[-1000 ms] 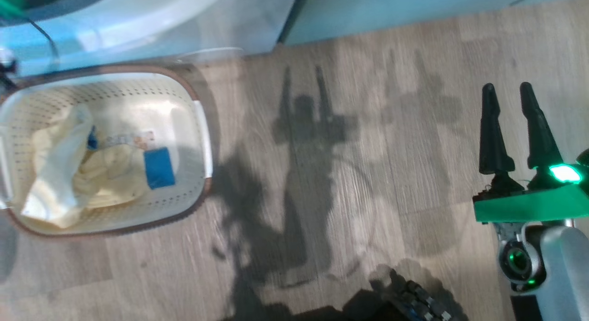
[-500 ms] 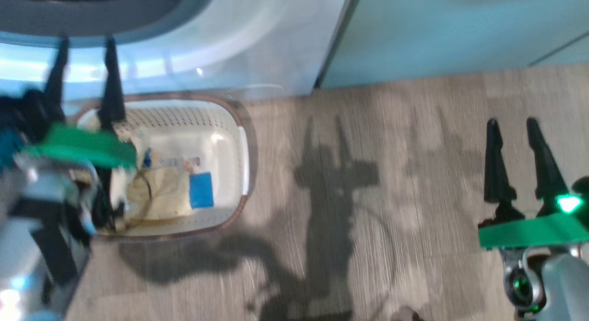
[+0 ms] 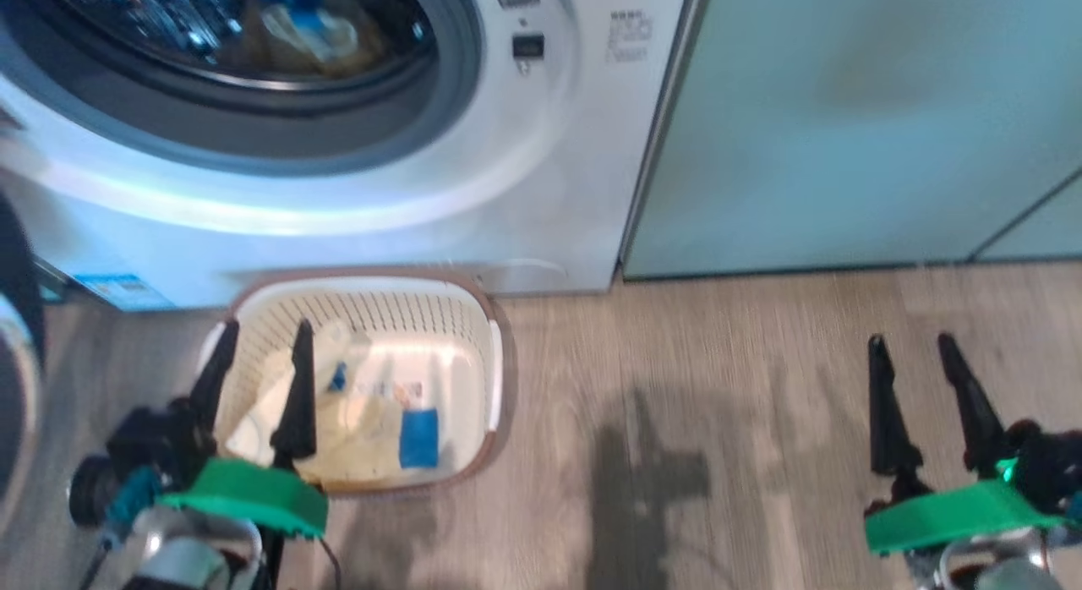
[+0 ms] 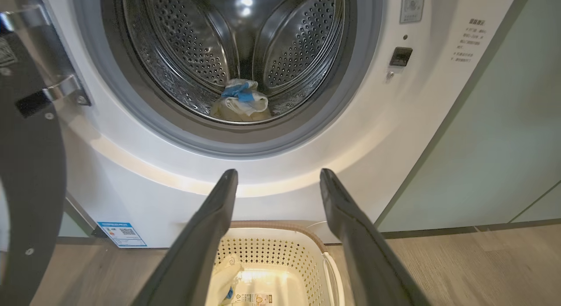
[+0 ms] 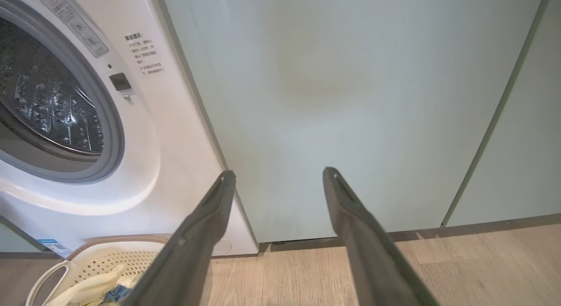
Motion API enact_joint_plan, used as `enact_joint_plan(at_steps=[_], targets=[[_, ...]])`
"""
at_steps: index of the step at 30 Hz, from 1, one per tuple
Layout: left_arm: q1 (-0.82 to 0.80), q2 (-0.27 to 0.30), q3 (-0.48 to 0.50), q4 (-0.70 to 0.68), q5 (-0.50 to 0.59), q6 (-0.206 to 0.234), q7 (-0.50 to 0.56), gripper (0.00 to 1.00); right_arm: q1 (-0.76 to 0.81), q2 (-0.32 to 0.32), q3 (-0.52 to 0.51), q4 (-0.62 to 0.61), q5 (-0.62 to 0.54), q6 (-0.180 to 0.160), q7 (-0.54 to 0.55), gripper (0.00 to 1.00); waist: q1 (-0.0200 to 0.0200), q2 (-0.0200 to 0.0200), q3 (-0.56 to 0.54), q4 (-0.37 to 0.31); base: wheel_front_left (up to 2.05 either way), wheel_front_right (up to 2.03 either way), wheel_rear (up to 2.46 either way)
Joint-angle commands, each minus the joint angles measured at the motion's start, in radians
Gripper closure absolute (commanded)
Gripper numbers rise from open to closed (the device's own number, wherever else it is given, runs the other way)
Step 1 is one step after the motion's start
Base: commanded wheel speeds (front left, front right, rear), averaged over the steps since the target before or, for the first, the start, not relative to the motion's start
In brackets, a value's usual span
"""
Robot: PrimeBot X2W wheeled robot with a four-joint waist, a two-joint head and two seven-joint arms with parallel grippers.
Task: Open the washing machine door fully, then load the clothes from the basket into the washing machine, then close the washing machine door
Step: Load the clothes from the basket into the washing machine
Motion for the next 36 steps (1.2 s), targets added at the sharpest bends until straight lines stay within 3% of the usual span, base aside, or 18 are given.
enact_joint_plan(at_steps=[1,11,18,36], targets=[[-0.009,0.006,0.042,-0.041,0.014,0.003,-0.009,0.00,0.003,-0.011,0.025,-0.027,-0.012,-0.003,-0.007,0.00,0.0002,-0.0001,-0.065,0.029,0.00,0.00,0.00],[0.085,-0.049,0.044,-0.043,0.048,-0.047,-0.009,0.00,0.085,-0.011,0.037,-0.018,-0.038,-0.003,-0.007,0.00,0.0002,-0.0001,-0.195,0.062,0.00,0.00,0.00],[0.137,-0.056,0.059,-0.045,0.056,-0.057,-0.009,0.00,0.123,-0.011,0.053,-0.013,-0.036,-0.003,-0.006,0.00,0.0002,-0.0001,-0.248,0.057,0.00,0.00,0.00],[0.151,-0.062,0.068,-0.046,0.066,-0.058,-0.009,0.00,0.129,-0.011,0.063,-0.020,-0.031,-0.003,0.003,0.00,0.0002,-0.0001,-0.257,0.054,0.00,0.00,0.00]])
